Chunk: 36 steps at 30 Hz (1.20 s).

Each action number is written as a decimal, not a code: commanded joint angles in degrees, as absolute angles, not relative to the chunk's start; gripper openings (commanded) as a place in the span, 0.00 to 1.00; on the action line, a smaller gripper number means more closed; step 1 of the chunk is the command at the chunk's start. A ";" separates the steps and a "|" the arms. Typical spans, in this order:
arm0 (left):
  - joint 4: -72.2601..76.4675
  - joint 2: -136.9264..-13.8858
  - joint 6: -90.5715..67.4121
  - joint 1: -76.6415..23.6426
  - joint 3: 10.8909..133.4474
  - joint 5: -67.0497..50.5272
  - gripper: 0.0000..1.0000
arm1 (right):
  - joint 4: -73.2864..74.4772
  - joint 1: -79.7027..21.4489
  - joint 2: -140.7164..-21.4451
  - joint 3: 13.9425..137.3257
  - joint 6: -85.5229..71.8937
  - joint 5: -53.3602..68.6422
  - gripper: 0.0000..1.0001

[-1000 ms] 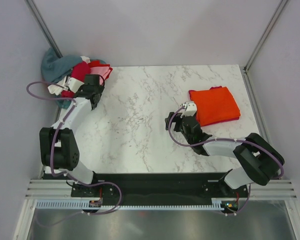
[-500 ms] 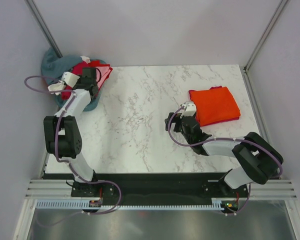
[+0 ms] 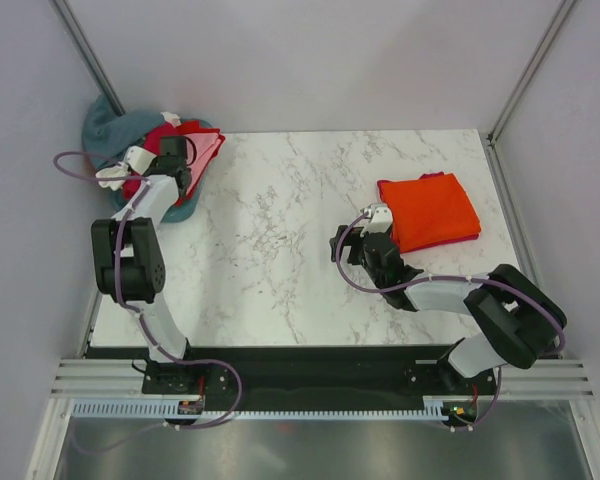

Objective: Fold and stack the t-shirts
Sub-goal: Grab the tshirt from the pile, then move the tshirt to the center of the board

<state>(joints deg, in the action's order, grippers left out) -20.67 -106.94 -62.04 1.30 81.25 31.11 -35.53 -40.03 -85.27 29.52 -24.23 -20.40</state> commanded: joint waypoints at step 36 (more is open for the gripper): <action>-5.45 -55.63 -53.16 -9.14 78.21 4.24 0.02 | -36.21 -40.17 -84.73 30.32 -25.14 -21.62 0.97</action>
